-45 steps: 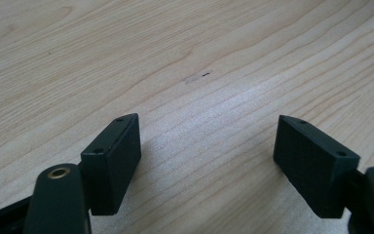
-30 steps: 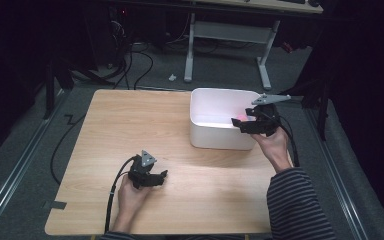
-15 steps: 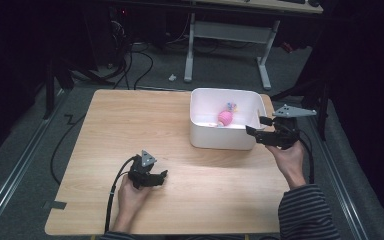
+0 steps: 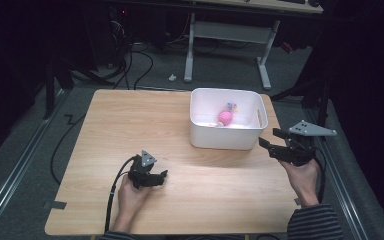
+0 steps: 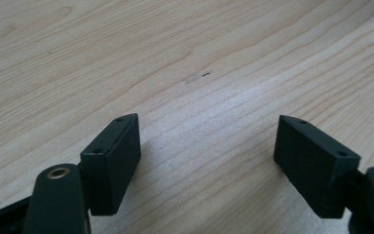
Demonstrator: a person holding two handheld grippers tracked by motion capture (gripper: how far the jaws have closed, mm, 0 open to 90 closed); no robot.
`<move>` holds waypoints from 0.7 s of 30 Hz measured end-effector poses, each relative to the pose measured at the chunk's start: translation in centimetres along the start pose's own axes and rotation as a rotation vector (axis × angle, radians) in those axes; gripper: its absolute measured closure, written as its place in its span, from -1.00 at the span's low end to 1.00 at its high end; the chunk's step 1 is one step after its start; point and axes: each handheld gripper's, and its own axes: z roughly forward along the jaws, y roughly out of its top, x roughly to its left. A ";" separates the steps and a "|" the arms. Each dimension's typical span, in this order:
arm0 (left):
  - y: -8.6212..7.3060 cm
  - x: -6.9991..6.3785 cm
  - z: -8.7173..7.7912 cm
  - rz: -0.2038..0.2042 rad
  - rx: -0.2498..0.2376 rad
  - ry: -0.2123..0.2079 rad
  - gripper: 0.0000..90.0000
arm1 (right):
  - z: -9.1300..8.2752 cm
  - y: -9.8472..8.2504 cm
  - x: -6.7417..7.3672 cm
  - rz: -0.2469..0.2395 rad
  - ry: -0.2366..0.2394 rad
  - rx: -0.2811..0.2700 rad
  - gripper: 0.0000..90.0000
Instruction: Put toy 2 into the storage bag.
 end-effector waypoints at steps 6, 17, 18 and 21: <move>0.0 0.0 0.0 0.000 0.000 0.000 -0.43 | -0.6 -2.1 -0.4 0.038 -0.013 -0.001 -0.20; 0.0 0.0 0.0 0.000 0.000 0.001 -0.43 | -0.2 -6.1 -1.1 0.125 -0.002 0.010 -0.20; 0.0 0.0 0.0 -0.001 -0.001 0.000 -0.43 | -0.1 -6.5 -1.1 0.135 -0.001 0.012 -0.20; 0.0 0.0 0.0 0.000 0.000 0.001 -0.43 | 0.6 -7.7 -1.1 0.152 -0.001 0.026 -0.20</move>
